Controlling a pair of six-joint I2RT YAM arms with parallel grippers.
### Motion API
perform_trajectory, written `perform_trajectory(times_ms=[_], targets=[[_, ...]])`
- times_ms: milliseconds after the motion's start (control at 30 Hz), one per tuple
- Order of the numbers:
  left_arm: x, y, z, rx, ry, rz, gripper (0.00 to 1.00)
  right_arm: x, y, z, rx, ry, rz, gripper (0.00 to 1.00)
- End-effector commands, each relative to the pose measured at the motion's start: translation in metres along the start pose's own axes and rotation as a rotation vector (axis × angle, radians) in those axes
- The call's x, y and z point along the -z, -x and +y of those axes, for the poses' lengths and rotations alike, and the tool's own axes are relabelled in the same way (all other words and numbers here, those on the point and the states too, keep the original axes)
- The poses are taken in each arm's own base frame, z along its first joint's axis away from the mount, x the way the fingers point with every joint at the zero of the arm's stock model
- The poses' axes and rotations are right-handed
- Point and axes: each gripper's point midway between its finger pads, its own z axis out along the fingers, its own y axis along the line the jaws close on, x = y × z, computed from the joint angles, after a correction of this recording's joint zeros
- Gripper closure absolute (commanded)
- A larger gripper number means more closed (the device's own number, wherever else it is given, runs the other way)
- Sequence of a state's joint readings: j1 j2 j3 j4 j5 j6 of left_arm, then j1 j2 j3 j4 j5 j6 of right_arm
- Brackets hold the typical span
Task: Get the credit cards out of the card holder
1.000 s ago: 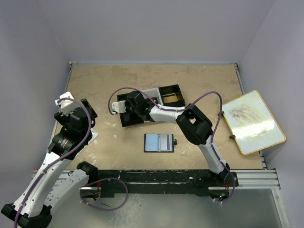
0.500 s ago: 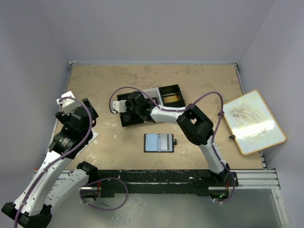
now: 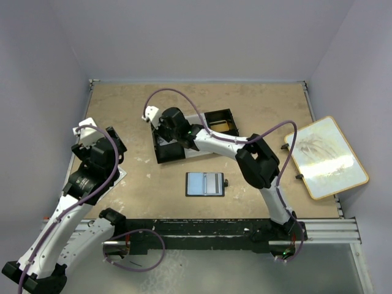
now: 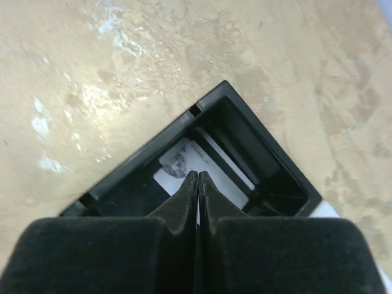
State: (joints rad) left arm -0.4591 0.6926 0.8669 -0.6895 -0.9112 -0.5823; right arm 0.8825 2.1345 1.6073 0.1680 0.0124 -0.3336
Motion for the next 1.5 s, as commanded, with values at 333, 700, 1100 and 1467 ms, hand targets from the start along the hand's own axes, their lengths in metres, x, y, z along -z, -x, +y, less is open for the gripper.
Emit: perform_trajectory(times_ms=[333, 700, 1100, 1467], targets=[[0.002, 0.008, 0.001, 0.030, -0.010, -0.028, 0.20, 0.003, -0.035, 0.030, -0.540, -0.012, 0.273, 1.00], [0.002, 0.007, 0.000, 0.027, -0.014, -0.023, 0.20, -0.010, -0.056, 0.020, -0.559, -0.117, 0.348, 1.00], [0.002, 0.007, 0.001, 0.029, -0.009, -0.025, 0.20, -0.026, -0.074, 0.020, -0.554, -0.157, 0.383, 1.00], [0.003, 0.010, 0.004, 0.039, 0.000, -0.036, 0.20, -0.023, -0.079, 0.021, -0.471, -0.227, 0.421, 0.98]])
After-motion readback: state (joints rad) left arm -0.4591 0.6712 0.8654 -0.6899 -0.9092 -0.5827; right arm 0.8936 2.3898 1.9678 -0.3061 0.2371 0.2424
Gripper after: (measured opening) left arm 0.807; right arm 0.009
